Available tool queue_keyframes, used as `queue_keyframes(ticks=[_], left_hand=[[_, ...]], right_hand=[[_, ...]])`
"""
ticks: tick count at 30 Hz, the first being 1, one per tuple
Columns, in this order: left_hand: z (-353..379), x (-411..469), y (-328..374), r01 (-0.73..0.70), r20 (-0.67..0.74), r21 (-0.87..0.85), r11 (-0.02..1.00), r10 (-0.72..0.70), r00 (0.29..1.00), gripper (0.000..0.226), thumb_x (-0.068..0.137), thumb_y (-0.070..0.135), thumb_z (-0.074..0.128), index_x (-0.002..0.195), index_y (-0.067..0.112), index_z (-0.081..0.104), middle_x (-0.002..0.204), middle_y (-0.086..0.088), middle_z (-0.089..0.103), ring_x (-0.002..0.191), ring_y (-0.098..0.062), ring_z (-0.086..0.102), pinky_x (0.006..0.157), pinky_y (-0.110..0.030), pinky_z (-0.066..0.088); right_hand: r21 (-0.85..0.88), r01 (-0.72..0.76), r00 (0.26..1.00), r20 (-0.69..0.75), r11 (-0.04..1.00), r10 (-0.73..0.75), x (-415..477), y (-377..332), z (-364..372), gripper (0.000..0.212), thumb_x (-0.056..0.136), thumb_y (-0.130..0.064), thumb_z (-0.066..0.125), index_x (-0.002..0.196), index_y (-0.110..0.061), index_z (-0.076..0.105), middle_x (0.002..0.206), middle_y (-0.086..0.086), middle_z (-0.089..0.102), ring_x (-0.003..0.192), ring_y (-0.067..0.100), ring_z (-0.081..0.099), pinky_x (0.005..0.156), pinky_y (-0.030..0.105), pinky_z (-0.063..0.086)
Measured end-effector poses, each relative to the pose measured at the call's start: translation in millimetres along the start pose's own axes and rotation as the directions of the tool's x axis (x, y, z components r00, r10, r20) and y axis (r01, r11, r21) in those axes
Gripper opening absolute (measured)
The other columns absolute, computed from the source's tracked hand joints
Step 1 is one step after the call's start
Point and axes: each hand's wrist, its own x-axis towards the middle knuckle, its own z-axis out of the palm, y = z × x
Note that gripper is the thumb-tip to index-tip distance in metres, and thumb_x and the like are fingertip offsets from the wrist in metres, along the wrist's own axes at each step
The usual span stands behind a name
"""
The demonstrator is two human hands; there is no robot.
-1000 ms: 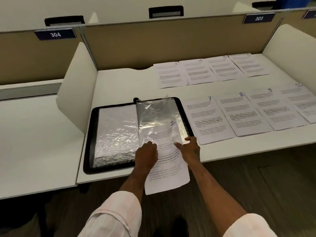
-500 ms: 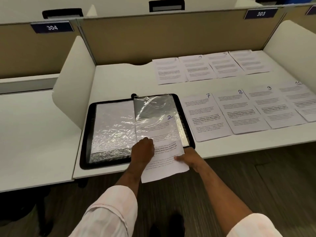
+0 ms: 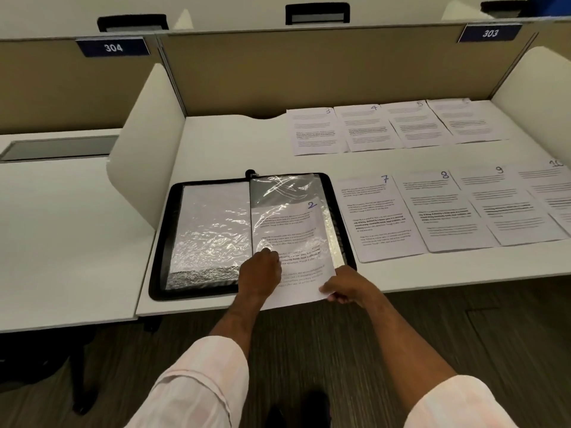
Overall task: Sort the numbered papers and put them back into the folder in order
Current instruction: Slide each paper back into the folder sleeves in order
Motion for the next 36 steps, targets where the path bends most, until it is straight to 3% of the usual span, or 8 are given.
queue_keyframes(ticks=[7, 12, 14, 18, 25, 29, 32, 36], left_hand=[[-1, -3, 1, 0.035, -0.003, -0.023, 0.999, -0.035, 0.999, 0.024, 0.098, 0.029, 0.047, 0.103, 0.014, 0.066, 0.103, -0.001, 0.063, 0.087, -0.022, 0.063, 0.066, -0.03, 0.042], [-3, -8, 6, 0.091, 0.011, -0.072, 0.993, -0.09, 0.996, 0.025, 0.098, 0.029, 0.046, 0.105, 0.016, 0.065, 0.106, -0.001, 0.063, 0.092, -0.022, 0.063, 0.071, -0.03, 0.041], [-2, -9, 5, 0.097, 0.008, -0.082, 0.992, -0.097, 0.995, 0.024, 0.099, 0.029, 0.046, 0.106, 0.017, 0.065, 0.106, 0.0, 0.063, 0.092, -0.021, 0.063, 0.07, -0.028, 0.04], [-1, -8, 4, 0.08, 0.025, -0.089, 0.993, -0.078, 0.997, 0.025, 0.099, 0.03, 0.045, 0.106, 0.016, 0.065, 0.107, 0.0, 0.063, 0.092, -0.019, 0.062, 0.072, -0.029, 0.043], [0, -6, 6, 0.046, 0.013, -0.069, 0.997, -0.045, 0.999, 0.023, 0.098, 0.029, 0.048, 0.108, 0.017, 0.064, 0.107, 0.0, 0.062, 0.094, -0.023, 0.063, 0.075, -0.035, 0.05], [1, 1, 13, -0.015, 0.006, -0.053, 0.998, 0.015, 1.0, 0.029, 0.098, 0.035, 0.05, 0.121, 0.02, 0.06, 0.115, 0.0, 0.062, 0.101, -0.022, 0.061, 0.079, -0.037, 0.05], [1, 7, 19, -0.068, 0.015, -0.05, 0.996, 0.069, 0.997, 0.034, 0.097, 0.04, 0.052, 0.123, 0.019, 0.06, 0.117, 0.0, 0.062, 0.104, -0.021, 0.06, 0.081, -0.036, 0.05], [2, 12, 25, -0.115, -0.011, -0.042, 0.992, 0.115, 0.993, 0.037, 0.094, 0.045, 0.058, 0.12, 0.019, 0.062, 0.113, 0.0, 0.064, 0.101, -0.019, 0.062, 0.077, -0.036, 0.051]], right_hand=[[0.183, 0.115, 0.98, -0.181, 0.976, -0.081, 14, -17, 4, 0.023, 0.086, -0.003, 0.067, 0.108, 0.002, 0.066, 0.092, 0.013, 0.071, 0.067, 0.013, 0.066, 0.062, 0.023, 0.055], [0.253, 0.184, 0.933, -0.349, 0.95, -0.088, 18, -27, 15, 0.045, 0.085, -0.008, 0.07, 0.126, -0.004, 0.052, 0.101, 0.014, 0.069, 0.065, 0.013, 0.067, 0.056, 0.022, 0.054], [0.219, 0.227, 0.904, -0.411, 0.949, -0.121, 20, -27, 17, 0.054, 0.085, -0.008, 0.069, 0.134, -0.01, 0.047, 0.106, 0.013, 0.068, 0.07, 0.015, 0.069, 0.06, 0.024, 0.055], [0.091, 0.307, 0.858, -0.458, 0.947, -0.233, 22, -26, 19, 0.049, 0.088, -0.006, 0.061, 0.134, -0.017, 0.049, 0.105, 0.002, 0.064, 0.078, 0.019, 0.067, 0.057, 0.023, 0.052], [-0.046, 0.323, 0.78, -0.553, 0.945, -0.293, 26, -28, 12, 0.05, 0.088, -0.031, 0.067, 0.134, -0.022, 0.05, 0.12, 0.006, 0.064, 0.102, 0.024, 0.062, 0.08, 0.032, 0.05], [-0.082, 0.278, 0.778, -0.564, 0.957, -0.275, 29, -33, 7, 0.049, 0.087, -0.045, 0.065, 0.129, -0.025, 0.05, 0.105, 0.006, 0.07, 0.089, 0.02, 0.067, 0.076, 0.033, 0.052], [-0.059, 0.287, 0.787, -0.555, 0.956, -0.271, 25, -34, 4, 0.052, 0.088, -0.045, 0.064, 0.133, -0.023, 0.049, 0.097, 0.005, 0.072, 0.076, 0.012, 0.061, 0.073, 0.03, 0.046], [-0.037, 0.346, 0.777, -0.548, 0.937, -0.309, 23, -30, 3, 0.056, 0.088, -0.044, 0.066, 0.136, -0.024, 0.047, 0.094, 0.004, 0.072, 0.075, 0.008, 0.062, 0.077, 0.033, 0.053]])
